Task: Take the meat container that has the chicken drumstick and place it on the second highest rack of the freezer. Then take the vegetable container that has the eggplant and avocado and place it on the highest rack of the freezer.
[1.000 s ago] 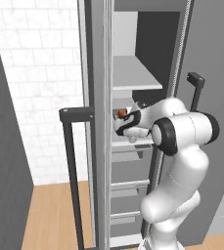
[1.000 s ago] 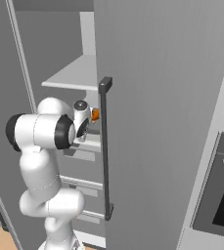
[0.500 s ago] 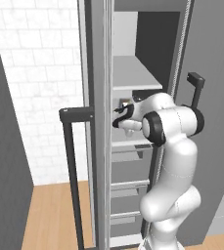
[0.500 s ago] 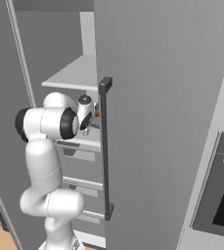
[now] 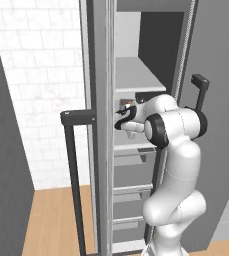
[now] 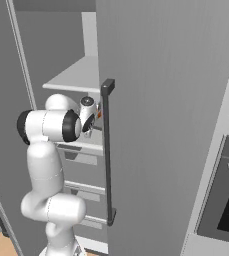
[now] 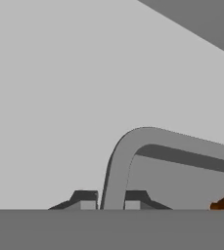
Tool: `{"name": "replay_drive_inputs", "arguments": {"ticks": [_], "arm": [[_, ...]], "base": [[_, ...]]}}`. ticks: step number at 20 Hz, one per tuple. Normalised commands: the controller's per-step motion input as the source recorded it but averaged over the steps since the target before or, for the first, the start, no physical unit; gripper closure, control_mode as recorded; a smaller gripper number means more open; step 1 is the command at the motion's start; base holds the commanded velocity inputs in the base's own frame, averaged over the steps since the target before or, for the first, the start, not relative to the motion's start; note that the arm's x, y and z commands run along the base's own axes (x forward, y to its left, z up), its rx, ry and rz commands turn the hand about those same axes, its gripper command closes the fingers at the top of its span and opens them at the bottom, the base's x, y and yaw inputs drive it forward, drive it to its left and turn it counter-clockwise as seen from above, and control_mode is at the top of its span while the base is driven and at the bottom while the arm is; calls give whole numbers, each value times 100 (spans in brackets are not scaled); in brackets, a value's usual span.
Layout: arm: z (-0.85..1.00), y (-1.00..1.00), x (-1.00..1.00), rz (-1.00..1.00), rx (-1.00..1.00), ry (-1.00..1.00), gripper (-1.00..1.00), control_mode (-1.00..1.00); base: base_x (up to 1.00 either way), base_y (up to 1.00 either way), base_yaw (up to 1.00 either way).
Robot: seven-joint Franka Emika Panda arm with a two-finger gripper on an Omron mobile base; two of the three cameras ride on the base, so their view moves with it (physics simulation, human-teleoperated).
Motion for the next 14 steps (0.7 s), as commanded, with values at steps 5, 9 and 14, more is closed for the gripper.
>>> {"name": "replay_drive_inputs", "arguments": {"ticks": [5, 9, 14], "arm": [[0, 0, 0, 0, 0, 0, -100, -100], [0, 0, 0, 0, 0, 0, -100, -100], [4, 0, -29, 0, 0, -10, -100, -100]], "base": [[0, 0, 0], [0, 0, 0], [0, 0, 0]]}}
